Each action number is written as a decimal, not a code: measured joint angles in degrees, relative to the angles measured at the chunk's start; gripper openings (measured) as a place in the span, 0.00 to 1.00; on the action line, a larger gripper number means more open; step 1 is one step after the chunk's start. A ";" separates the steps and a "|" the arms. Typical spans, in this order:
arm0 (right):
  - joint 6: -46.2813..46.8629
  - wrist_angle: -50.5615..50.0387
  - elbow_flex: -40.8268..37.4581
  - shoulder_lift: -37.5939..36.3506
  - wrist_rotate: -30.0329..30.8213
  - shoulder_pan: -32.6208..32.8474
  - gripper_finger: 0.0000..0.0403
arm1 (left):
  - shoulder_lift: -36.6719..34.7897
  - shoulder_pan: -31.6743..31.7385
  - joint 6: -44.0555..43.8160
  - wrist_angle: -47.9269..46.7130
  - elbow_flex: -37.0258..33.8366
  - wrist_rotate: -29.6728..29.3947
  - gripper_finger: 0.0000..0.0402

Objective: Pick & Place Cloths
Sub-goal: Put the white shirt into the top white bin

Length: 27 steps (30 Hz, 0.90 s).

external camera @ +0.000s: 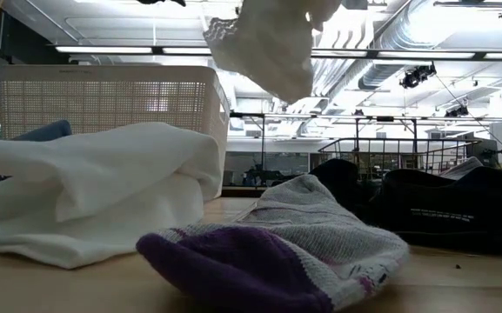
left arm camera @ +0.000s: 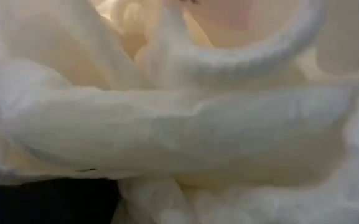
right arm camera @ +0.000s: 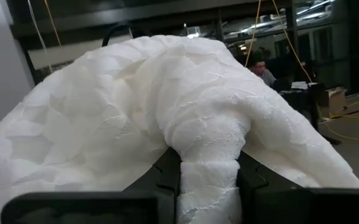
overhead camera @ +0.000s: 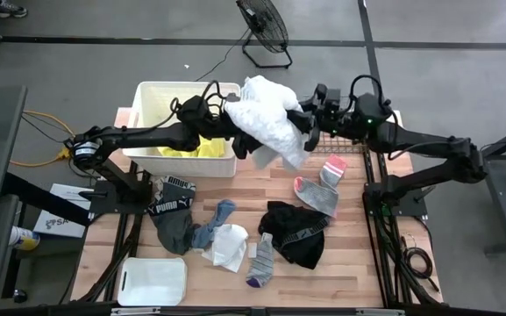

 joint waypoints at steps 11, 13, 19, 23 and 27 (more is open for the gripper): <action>-6.96 -6.75 0.00 -1.11 0.04 0.90 0.16 | 0.04 0.04 -8.42 -1.35 -0.07 -0.63 0.98; -9.03 -7.34 0.02 -0.68 -0.37 1.34 0.16 | 0.04 0.04 -9.67 -1.41 -0.07 -0.84 0.98; -14.91 -7.66 -0.11 0.61 -2.22 3.72 0.16 | -0.09 0.09 -10.82 -3.99 -0.04 -3.69 0.98; -17.55 -8.21 -0.04 1.94 -1.76 4.43 0.16 | -0.09 0.09 -12.85 -3.68 0.00 -3.55 0.98; -20.95 -6.79 -0.02 3.95 -2.22 4.60 0.16 | -0.09 0.15 -16.13 -4.33 0.00 -2.45 0.98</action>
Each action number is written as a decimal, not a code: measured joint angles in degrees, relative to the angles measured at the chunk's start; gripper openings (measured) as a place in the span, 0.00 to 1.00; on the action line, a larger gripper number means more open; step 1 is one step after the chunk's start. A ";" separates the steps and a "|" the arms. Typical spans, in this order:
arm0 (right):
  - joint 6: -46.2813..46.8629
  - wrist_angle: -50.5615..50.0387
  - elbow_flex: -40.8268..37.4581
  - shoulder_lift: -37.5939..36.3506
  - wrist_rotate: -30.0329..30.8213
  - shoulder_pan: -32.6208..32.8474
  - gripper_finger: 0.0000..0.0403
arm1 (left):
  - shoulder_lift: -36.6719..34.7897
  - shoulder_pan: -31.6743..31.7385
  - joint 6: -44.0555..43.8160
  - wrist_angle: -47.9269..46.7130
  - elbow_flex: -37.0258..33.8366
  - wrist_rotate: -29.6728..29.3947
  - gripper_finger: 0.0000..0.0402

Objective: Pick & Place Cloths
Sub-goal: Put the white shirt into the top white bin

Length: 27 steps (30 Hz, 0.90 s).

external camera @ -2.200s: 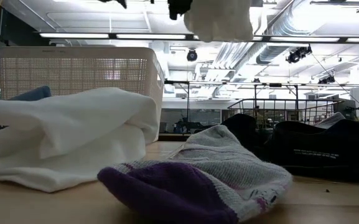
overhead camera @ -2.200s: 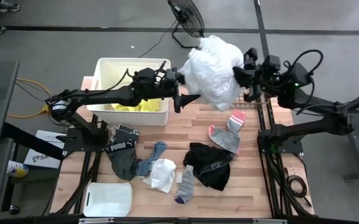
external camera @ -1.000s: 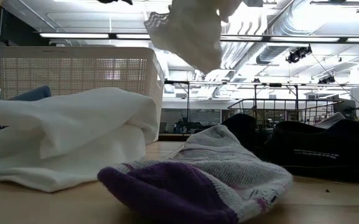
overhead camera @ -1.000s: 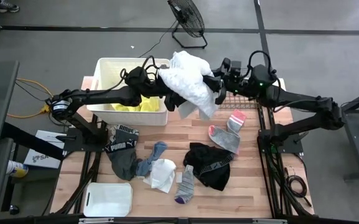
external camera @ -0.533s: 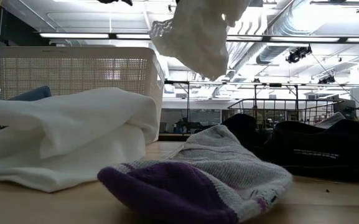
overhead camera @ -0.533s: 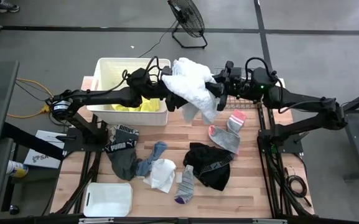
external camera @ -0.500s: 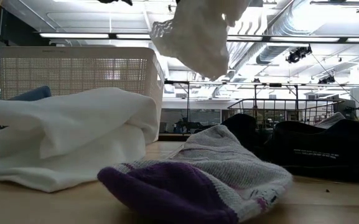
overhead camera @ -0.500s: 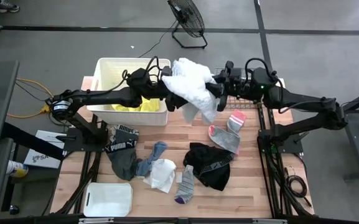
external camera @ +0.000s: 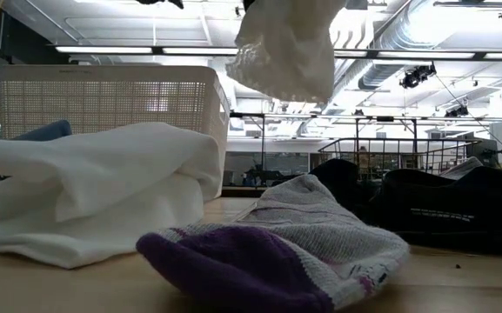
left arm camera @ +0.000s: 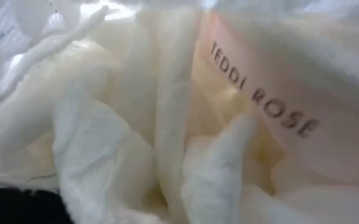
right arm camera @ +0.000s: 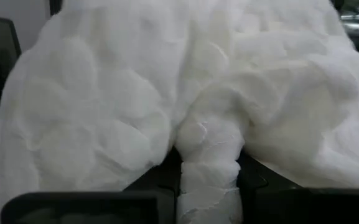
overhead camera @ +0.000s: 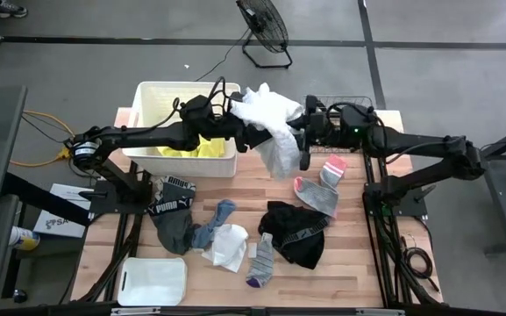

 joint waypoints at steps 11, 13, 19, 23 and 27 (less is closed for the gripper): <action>-2.31 0.17 -0.11 1.67 1.40 0.53 0.16 | -0.13 0.04 -3.21 -3.85 0.15 -0.49 0.82; -1.54 -0.15 -0.11 1.74 1.36 0.53 0.16 | -0.12 0.08 -3.84 -3.90 0.14 -0.50 0.75; -0.73 -0.79 -0.11 1.63 2.63 0.63 0.15 | -0.11 0.09 -3.60 -4.01 0.13 -0.60 0.48; -0.55 -1.96 -0.11 0.95 4.78 0.82 0.28 | 0.02 0.15 -1.50 -4.20 0.13 0.25 0.38; 1.76 -2.53 -0.20 0.18 7.10 1.95 0.41 | 0.07 0.15 0.37 -4.96 0.13 1.23 0.38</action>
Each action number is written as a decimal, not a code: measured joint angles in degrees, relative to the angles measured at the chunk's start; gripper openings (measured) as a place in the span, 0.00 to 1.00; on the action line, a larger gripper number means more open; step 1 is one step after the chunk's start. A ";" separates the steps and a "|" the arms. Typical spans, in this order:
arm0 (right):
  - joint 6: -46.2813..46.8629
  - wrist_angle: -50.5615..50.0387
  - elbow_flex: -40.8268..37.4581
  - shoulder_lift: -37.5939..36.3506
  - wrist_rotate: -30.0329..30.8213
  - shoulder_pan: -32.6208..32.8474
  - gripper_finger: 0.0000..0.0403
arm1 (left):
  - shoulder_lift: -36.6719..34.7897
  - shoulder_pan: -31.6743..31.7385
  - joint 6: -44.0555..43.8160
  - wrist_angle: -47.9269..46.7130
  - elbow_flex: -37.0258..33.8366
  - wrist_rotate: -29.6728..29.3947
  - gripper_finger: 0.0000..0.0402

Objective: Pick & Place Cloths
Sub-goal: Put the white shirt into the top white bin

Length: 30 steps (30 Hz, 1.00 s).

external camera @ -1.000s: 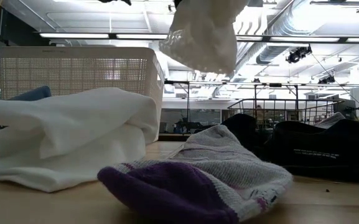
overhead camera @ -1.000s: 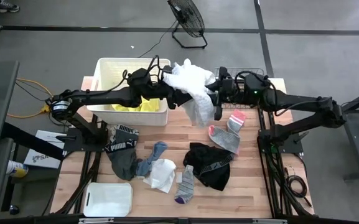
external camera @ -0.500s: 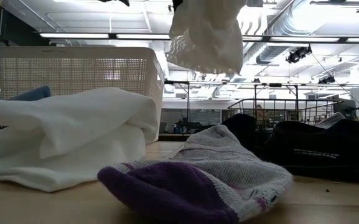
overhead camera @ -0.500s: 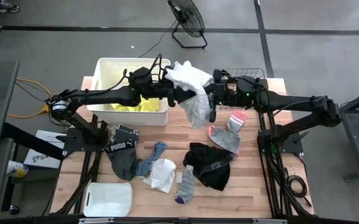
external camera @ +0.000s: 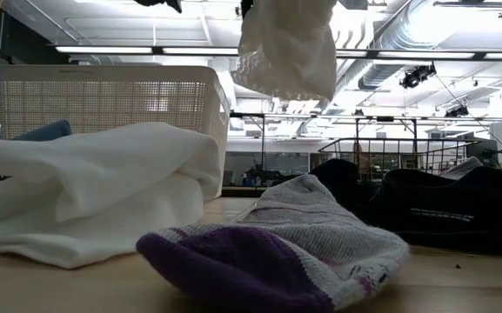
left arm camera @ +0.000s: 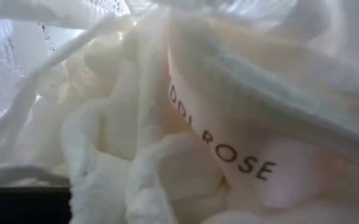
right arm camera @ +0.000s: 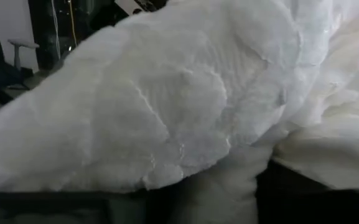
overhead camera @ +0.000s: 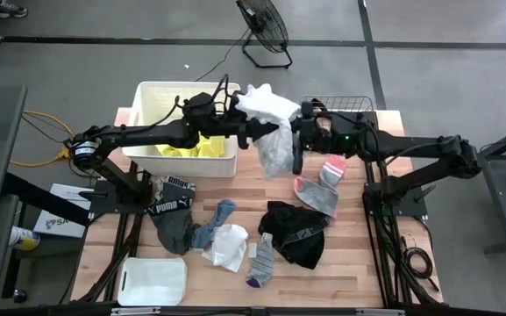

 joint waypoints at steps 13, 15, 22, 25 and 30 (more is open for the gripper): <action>3.70 -13.60 0.03 -7.37 9.73 4.93 0.47 | -2.87 3.10 4.80 -5.81 0.06 4.79 0.37; 4.47 -15.11 0.01 -8.94 11.30 5.47 0.47 | -3.67 3.46 6.28 -9.14 -0.01 4.77 0.37; 6.03 -17.45 0.03 -14.40 16.11 6.78 0.48 | -7.16 4.53 9.87 -16.55 -0.02 3.73 0.37; 8.48 -17.80 0.03 -16.11 16.38 6.89 0.48 | -8.90 4.86 10.89 -18.07 -0.02 2.63 0.37; 13.55 -19.02 0.07 -17.96 15.98 6.87 0.48 | -12.74 5.73 11.09 -18.76 -0.02 2.62 0.36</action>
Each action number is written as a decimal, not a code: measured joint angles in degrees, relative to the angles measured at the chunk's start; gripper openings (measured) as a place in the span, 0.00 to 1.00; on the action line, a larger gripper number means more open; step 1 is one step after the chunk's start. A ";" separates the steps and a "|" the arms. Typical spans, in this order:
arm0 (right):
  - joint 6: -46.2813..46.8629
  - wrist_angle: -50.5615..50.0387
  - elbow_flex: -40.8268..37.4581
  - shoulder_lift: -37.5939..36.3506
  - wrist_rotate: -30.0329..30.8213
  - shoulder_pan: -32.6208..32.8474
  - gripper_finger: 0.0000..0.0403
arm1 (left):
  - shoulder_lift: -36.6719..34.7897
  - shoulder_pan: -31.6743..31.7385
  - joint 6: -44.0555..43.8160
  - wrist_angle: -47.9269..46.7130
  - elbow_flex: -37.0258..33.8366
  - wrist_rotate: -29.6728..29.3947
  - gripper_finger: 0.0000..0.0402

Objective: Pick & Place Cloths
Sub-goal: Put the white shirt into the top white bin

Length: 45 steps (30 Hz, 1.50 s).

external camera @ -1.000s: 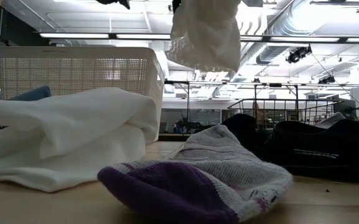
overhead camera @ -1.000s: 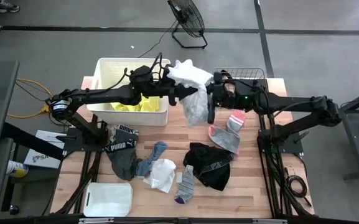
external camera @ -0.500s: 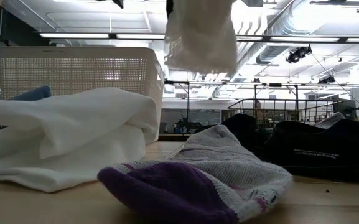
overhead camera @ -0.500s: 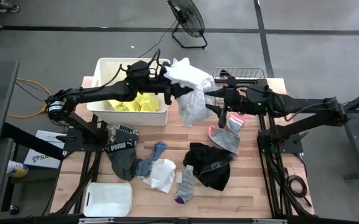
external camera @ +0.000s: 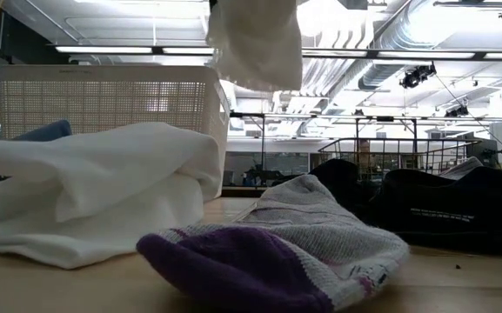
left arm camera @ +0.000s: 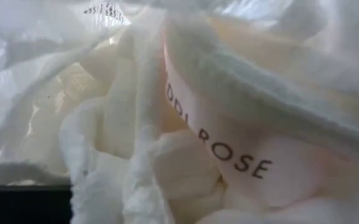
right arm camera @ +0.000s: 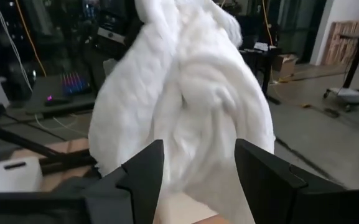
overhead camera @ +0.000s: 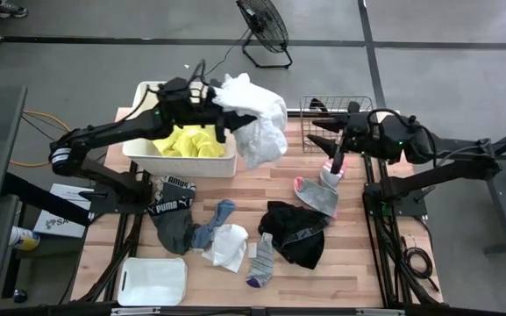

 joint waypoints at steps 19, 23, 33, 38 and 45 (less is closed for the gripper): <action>6.48 -4.21 0.02 -0.33 -3.27 -0.02 0.48 | -14.99 5.75 7.47 -29.52 0.00 -26.25 0.36; 6.52 -4.34 0.02 -0.33 -3.16 -0.02 0.48 | -14.75 5.75 6.04 -38.45 0.00 -32.50 0.36; 6.51 -4.90 0.02 0.60 -3.02 -0.02 0.48 | -9.68 5.79 2.19 -47.64 -0.09 -45.15 0.36; 6.74 -6.14 0.02 1.62 -3.03 -0.02 0.48 | -5.41 5.82 6.18 -47.85 -0.04 -44.24 0.36; 6.74 -6.49 0.02 2.34 -3.04 -0.02 0.48 | 1.40 6.19 12.94 -48.05 -0.04 -41.25 0.36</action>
